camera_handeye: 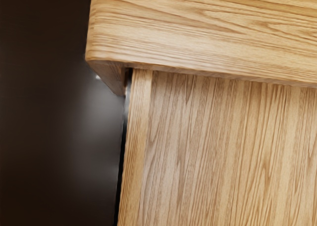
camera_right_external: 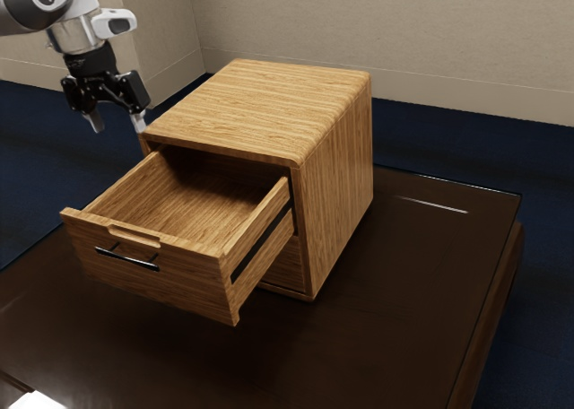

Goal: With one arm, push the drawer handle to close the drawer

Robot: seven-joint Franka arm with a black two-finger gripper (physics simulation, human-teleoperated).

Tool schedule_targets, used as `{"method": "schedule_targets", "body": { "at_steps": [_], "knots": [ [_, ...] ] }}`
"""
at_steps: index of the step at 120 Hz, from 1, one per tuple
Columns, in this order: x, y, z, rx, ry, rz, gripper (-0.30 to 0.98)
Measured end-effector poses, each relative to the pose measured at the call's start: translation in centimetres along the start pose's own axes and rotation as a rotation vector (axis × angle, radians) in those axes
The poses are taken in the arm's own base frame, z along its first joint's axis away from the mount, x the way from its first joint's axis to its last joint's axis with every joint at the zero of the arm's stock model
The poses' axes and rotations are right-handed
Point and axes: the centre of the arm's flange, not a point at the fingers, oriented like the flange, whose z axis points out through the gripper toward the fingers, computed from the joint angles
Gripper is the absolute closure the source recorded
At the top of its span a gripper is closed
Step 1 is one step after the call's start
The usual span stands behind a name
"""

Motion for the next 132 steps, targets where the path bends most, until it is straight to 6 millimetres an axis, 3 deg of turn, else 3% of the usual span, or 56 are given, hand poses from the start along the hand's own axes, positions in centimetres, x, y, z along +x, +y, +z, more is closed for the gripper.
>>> {"method": "schedule_targets", "body": {
  "at_steps": [4, 8, 16, 23, 35, 41, 48, 65, 76, 98, 132],
  "knots": [
    [-0.2, 0.6, -0.1, -0.002, 0.001, 0.013, 0.0],
    [-2.1, 1.5, -0.6, -0.009, 0.008, 0.036, 0.0],
    [-8.6, 3.7, -0.7, -0.029, 0.02, 0.092, 0.0],
    [-14.8, 6.8, -0.4, 0.005, 0.04, 0.163, 0.0],
    [-24.2, 8.1, 1.6, 0.048, 0.061, 0.2, 0.03],
    [-27.7, 8.3, 3.0, 0.063, 0.06, 0.206, 0.06],
    [-29.6, 9.2, 4.3, 0.076, 0.038, 0.209, 0.13],
    [-30.3, 9.9, 6.1, 0.08, -0.02, 0.184, 0.41],
    [-31.6, 11.0, 6.6, 0.092, -0.016, 0.185, 0.52],
    [-28.1, 11.5, 9.7, 0.075, -0.099, 0.148, 0.63],
    [-22.9, 11.7, 10.3, 0.044, -0.077, 0.105, 0.7]
  ]
}}
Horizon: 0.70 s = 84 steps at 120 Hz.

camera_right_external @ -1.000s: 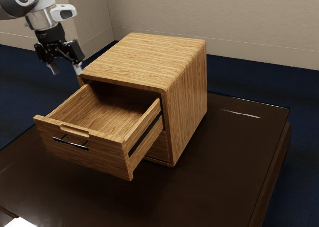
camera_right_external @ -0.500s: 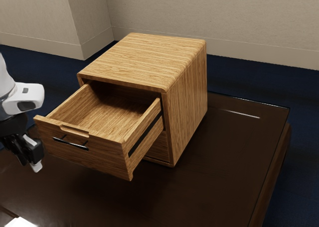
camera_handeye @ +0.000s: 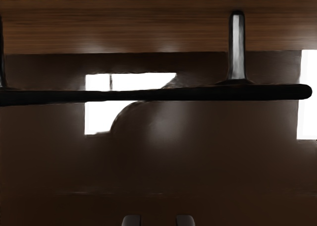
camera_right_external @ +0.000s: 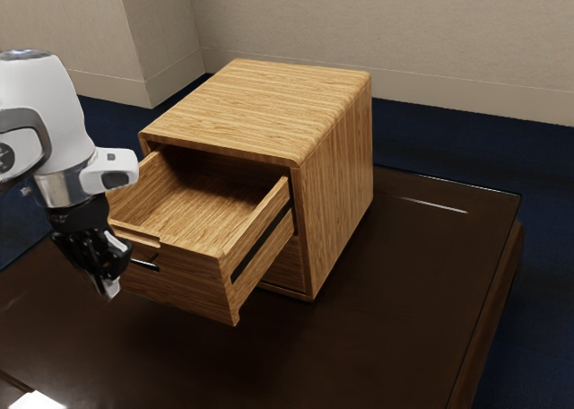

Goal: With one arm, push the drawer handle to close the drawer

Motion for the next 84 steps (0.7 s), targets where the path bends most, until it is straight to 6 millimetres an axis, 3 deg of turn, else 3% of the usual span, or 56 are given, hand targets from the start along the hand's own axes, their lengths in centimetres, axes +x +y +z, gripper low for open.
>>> {"method": "schedule_targets", "body": {
  "at_steps": [28, 46, 61, 84],
  "knots": [
    [6.3, -1.4, -0.3, -0.008, 0.04, -0.03, 0.71],
    [12.3, -1.3, -1.0, -0.011, 0.072, -0.026, 0.71],
    [17.1, -2.0, -0.6, -0.006, 0.089, -0.029, 0.71],
    [20.3, -2.1, -1.3, 0.006, 0.143, -0.01, 0.71]
  ]
}}
